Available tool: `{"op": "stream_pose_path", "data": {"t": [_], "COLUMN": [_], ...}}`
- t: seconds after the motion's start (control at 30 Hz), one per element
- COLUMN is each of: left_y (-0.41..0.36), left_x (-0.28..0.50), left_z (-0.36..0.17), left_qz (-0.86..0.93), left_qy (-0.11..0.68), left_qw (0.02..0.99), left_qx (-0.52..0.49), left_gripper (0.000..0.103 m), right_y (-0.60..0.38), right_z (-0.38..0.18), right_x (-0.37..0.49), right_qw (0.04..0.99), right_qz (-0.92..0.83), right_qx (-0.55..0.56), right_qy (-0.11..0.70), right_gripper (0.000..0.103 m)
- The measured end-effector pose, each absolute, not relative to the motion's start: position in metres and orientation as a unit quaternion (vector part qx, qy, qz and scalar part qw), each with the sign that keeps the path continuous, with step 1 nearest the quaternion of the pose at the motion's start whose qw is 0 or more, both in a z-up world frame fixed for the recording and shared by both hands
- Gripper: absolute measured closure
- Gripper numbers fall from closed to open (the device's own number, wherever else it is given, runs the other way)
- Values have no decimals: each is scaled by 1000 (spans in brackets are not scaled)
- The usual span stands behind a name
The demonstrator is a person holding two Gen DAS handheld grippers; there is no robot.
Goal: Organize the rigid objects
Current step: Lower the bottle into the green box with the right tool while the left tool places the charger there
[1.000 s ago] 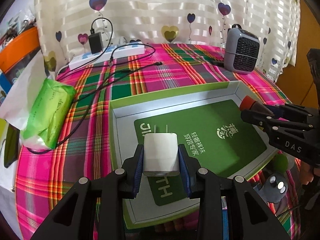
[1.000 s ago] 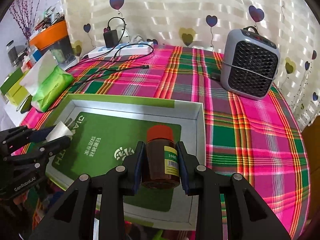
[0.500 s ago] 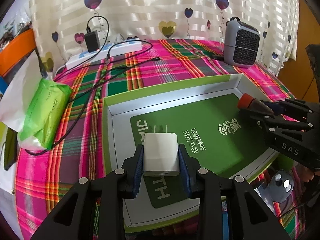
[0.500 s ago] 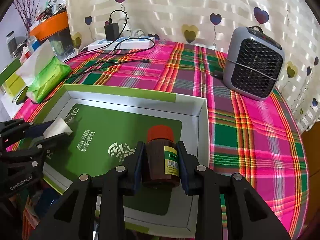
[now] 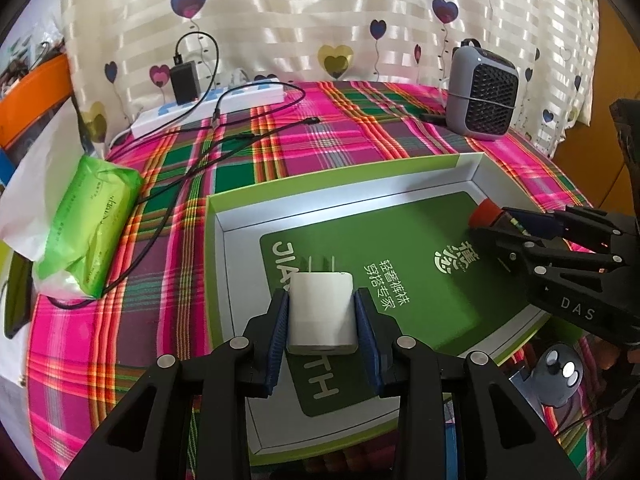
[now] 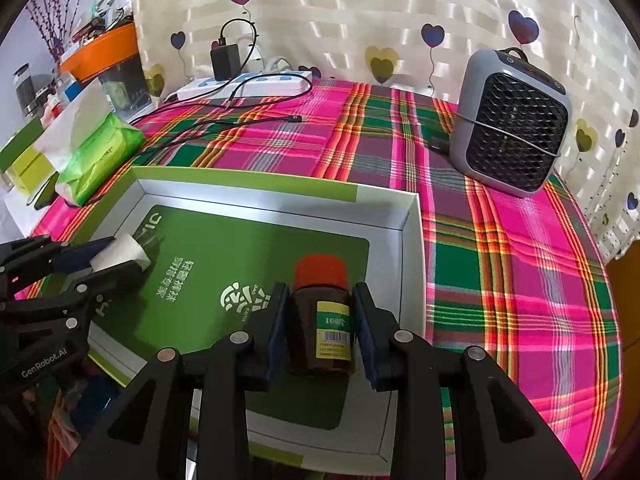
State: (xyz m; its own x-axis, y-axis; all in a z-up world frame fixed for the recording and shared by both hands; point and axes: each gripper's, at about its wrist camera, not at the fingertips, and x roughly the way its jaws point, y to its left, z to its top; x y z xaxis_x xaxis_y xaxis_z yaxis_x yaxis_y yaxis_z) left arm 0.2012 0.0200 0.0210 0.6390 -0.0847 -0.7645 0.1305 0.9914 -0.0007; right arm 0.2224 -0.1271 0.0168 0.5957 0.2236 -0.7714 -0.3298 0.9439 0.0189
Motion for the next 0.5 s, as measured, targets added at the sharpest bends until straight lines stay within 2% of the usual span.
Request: {"op": "stream_pose_path", "data": {"t": [0.1, 0.17, 0.5], "left_y": [20, 20, 16], "left_x": [201, 200, 183], "left_z": [21, 22, 35], "left_qz": [-59, -60, -52], "left_qy": [421, 421, 397], "left_qw": [905, 905, 916], "left_qx": [26, 22, 35], "left_gripper": [71, 70, 70], "right_y": [-126, -125, -130], "right_z": [18, 19, 25], "right_x": [221, 220, 212], "right_qw": [892, 894, 898], "right_qz": [161, 158, 155], "right_qx": [-57, -61, -42], "right_qy": [418, 415, 409], "right_gripper": [55, 52, 52]}}
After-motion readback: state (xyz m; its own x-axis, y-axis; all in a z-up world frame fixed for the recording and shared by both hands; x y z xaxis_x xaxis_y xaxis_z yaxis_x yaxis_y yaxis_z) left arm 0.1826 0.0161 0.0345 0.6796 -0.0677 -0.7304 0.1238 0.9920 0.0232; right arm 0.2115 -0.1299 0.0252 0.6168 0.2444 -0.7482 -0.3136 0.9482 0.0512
